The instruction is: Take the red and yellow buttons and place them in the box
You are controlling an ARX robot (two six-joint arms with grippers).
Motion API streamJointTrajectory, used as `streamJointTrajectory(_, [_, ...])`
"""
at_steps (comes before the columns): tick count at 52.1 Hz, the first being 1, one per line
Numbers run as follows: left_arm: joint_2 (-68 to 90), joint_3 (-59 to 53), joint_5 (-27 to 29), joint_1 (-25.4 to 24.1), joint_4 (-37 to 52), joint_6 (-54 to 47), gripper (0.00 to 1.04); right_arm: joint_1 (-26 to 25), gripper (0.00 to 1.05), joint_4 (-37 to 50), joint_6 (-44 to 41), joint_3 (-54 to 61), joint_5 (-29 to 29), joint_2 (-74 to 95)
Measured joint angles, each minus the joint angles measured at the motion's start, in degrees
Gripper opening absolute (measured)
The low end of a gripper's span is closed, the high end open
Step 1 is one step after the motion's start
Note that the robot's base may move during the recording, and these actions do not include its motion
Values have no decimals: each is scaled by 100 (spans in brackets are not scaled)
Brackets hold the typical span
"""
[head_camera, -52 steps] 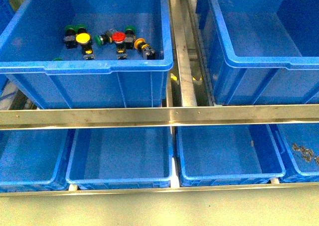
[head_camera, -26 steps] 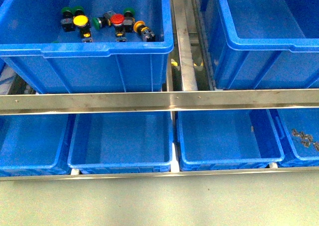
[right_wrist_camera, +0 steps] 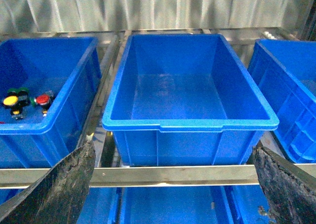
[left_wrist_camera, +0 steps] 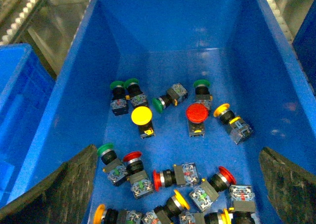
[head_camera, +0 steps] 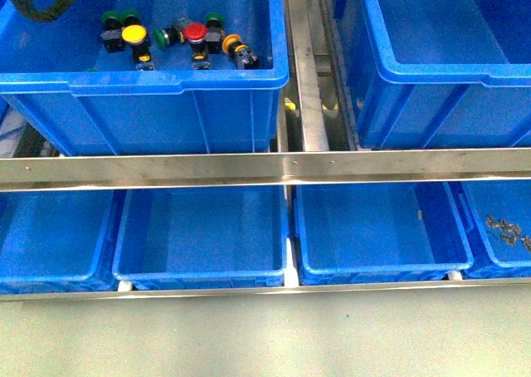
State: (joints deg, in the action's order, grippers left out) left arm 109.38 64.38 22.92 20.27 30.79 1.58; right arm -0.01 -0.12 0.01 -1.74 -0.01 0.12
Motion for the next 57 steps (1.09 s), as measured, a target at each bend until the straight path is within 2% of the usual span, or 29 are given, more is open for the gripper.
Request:
streamJointTrajectory(22, [1239, 1412, -188, -66, -673, 149, 97, 0, 97, 0, 0, 0, 0, 0])
streamJointTrajectory(57, [2221, 2492, -205, 24, -1106, 15, 97, 0, 97, 0, 0, 0, 0, 0])
